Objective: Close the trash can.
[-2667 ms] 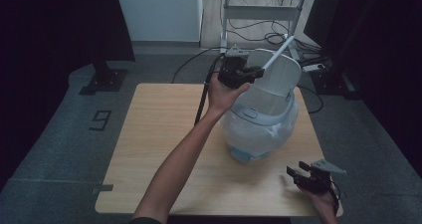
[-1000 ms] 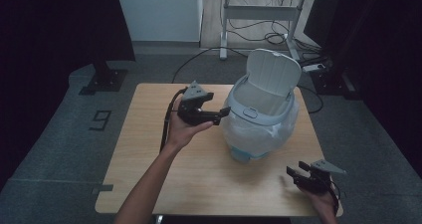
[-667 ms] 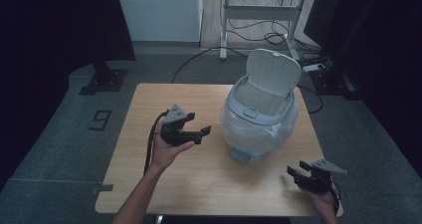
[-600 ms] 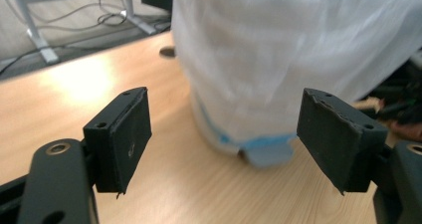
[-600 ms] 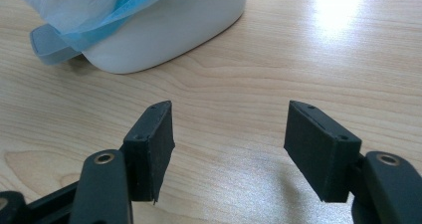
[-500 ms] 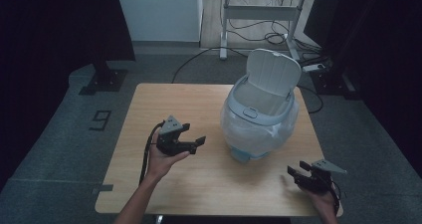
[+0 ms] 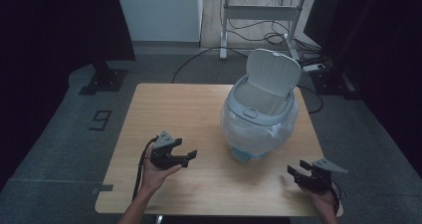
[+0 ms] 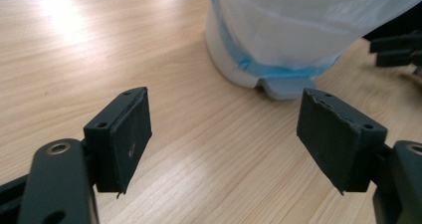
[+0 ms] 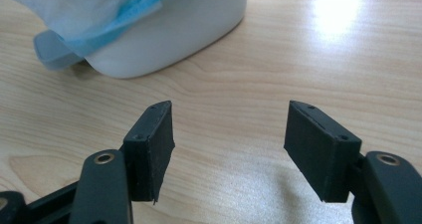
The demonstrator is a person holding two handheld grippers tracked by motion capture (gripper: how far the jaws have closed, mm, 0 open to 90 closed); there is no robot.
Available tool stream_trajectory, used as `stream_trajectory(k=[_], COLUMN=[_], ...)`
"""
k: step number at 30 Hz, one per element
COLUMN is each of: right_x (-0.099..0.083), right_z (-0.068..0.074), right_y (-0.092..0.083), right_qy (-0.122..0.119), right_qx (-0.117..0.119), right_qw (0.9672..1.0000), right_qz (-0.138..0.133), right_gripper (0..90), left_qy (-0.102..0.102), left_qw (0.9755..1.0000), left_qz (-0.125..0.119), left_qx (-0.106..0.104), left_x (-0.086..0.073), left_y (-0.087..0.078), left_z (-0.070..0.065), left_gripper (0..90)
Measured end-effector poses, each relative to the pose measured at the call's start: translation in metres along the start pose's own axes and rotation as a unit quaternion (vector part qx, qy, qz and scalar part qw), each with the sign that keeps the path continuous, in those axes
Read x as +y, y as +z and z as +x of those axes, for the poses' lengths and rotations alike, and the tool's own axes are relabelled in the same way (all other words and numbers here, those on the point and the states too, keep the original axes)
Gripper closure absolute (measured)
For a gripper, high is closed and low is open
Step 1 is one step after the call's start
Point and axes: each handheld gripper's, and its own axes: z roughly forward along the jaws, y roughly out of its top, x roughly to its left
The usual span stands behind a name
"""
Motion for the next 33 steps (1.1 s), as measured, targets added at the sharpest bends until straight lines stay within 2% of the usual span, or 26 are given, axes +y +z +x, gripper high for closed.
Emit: stream_trajectory(k=[6,11,15,21,26,33], right_x=[0.018,0.035,0.06,0.109,0.144,0.189], right_z=[-0.001,0.0,0.003,0.012,0.02,0.031], right_y=[-0.012,-0.021,-0.031,-0.049,-0.058,-0.06], right_qy=[0.003,0.002,-0.013,-0.025,-0.034,-0.057], right_qx=[0.013,0.03,0.043,0.07,0.073,0.074], right_qw=[0.9995,0.9982,0.9969,0.9931,0.9908,0.9889], right_qz=[-0.027,-0.051,-0.065,-0.091,-0.109,-0.115], right_gripper=[33.0,31.5,31.1,31.0,29.3,26.9], left_qy=[0.001,-0.003,-0.002,-0.006,-0.006,-0.007], left_qw=[0.9999,0.9998,0.9998,0.9997,0.9997,0.9995], left_qz=[0.016,0.018,0.02,0.021,0.023,0.028], left_qx=[-0.001,-0.006,-0.007,-0.006,-0.007,-0.008], left_x=[-0.007,-0.009,-0.01,-0.012,-0.014,-0.017], left_y=[0.005,0.007,0.007,0.006,0.005,0.006], left_z=[0.001,0.001,0.001,0.002,0.002,0.002], left_gripper=[21.7,21.9,22.0,22.1,22.2,22.2])
